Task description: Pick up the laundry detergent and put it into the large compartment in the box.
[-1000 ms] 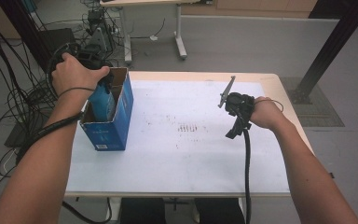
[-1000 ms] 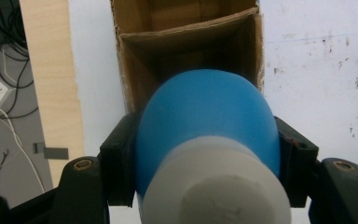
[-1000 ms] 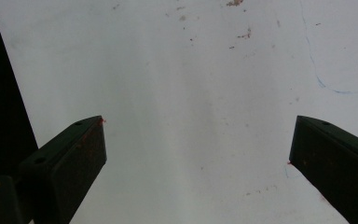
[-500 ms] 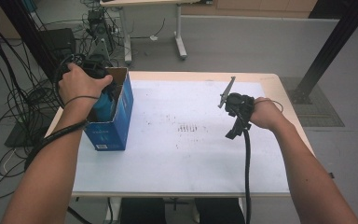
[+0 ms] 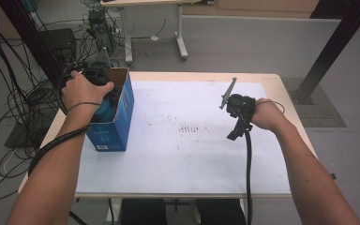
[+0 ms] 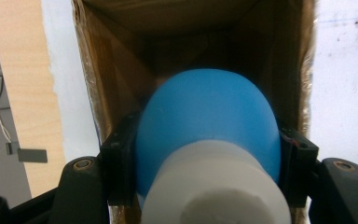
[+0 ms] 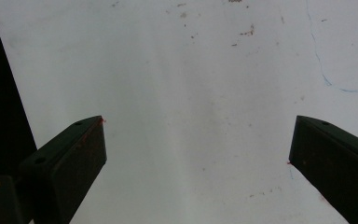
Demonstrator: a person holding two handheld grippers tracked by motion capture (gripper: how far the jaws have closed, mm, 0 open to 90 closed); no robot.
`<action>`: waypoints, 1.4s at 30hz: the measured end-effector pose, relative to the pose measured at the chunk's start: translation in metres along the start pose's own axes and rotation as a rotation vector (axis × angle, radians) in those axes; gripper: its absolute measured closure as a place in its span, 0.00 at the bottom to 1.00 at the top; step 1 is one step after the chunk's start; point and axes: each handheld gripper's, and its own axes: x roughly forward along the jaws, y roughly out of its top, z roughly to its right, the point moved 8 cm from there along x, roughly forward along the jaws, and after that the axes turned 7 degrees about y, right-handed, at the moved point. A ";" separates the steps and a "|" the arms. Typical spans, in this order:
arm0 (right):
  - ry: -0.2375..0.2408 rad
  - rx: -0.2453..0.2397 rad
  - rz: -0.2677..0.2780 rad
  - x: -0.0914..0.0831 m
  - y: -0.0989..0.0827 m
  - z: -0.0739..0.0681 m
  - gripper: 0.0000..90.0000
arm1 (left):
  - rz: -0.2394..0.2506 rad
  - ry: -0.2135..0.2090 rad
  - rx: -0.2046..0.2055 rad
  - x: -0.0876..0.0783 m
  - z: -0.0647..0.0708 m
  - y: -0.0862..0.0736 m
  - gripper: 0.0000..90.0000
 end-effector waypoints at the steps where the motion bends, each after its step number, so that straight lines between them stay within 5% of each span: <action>1: -0.001 0.005 0.000 0.001 -0.001 0.000 0.04 | -0.001 0.001 0.000 0.001 0.000 0.000 0.42; 18: 0.001 0.001 0.001 0.003 -0.001 0.001 0.04 | -0.030 0.002 0.012 0.018 0.003 -0.001 0.42; 42: 0.001 0.011 0.004 0.006 -0.005 0.002 0.04 | -0.029 0.011 0.028 0.019 0.008 0.001 0.42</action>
